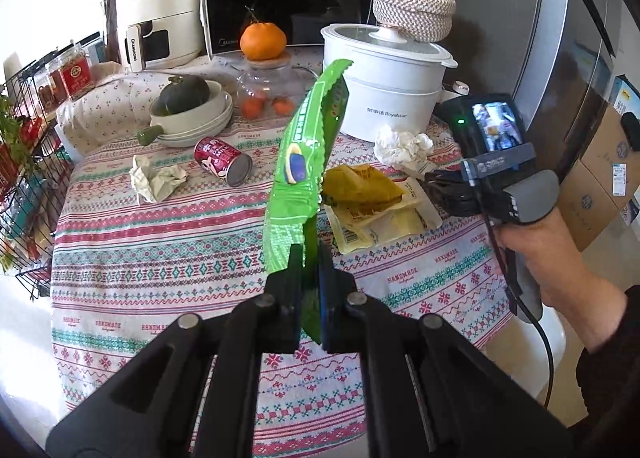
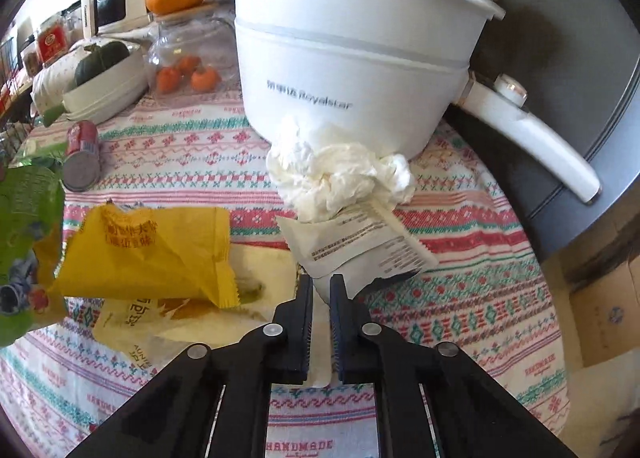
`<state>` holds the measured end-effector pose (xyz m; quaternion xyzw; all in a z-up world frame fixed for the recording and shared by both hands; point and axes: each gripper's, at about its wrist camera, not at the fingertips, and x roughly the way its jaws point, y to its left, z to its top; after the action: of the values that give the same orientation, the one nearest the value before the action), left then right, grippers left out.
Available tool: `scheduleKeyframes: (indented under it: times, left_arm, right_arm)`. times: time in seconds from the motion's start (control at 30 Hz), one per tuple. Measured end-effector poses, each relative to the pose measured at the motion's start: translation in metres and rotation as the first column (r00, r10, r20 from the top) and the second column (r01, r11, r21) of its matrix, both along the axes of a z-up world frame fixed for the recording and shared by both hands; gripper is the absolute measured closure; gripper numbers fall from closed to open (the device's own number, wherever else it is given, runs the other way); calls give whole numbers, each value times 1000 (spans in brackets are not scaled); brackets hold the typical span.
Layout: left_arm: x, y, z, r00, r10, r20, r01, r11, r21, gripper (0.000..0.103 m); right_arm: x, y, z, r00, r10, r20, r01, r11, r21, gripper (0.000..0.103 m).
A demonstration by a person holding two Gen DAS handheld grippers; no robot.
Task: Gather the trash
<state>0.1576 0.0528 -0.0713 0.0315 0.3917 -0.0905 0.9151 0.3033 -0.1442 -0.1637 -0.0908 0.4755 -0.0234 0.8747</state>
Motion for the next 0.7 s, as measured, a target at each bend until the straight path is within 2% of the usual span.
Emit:
scheduleKeyframes:
  times: [0.1,0.43,0.57,0.7]
  left_arm:
    - [-2,-1,5,1000,-6,7,6,1000,-22,95]
    - [-31,-30,26,992,-118,41,120,991,-51,95]
    - [-48,-47,35,983,-183,35,185,978,-97,95]
    - [-70,-68,42,959,-279,43,282,952,-118,95]
  right_arm:
    - [-10,-6,20,998,20,52,-20,1000,-4,99]
    - [-77,-45,96,988,42,146,-62,989,134,100]
    - [-117,-68,116,986,25,162,-58,978,202,100]
    - [-155,-93,126,987,7,160,-50,963,265,100]
